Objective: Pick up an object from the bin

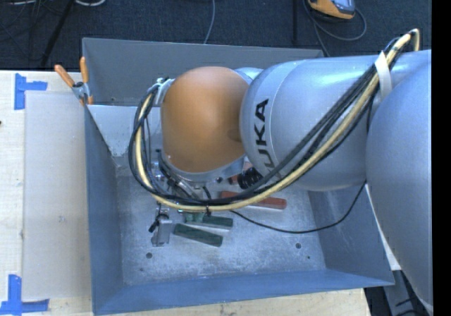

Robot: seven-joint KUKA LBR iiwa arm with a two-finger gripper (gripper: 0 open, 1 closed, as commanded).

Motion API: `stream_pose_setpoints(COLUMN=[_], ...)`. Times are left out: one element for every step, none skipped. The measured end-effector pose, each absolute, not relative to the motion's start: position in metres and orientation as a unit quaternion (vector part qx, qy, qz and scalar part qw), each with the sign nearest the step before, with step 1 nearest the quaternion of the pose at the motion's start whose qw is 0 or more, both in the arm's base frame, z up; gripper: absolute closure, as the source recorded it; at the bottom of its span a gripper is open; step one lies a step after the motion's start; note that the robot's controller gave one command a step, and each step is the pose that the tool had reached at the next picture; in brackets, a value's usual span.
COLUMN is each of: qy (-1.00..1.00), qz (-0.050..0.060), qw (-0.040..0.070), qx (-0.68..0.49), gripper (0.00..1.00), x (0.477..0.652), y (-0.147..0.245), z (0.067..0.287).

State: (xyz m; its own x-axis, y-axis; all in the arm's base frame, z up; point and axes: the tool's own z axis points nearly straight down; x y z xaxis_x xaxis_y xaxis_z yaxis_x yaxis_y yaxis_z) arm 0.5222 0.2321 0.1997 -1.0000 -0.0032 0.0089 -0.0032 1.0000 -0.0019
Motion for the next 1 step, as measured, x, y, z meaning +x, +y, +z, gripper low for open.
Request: stream_pose_setpoints(qy=[-0.998], qz=[0.000], qw=[0.003], qx=[0.059], gripper=[0.00], x=[0.5211], y=[0.1089], z=[0.0661])
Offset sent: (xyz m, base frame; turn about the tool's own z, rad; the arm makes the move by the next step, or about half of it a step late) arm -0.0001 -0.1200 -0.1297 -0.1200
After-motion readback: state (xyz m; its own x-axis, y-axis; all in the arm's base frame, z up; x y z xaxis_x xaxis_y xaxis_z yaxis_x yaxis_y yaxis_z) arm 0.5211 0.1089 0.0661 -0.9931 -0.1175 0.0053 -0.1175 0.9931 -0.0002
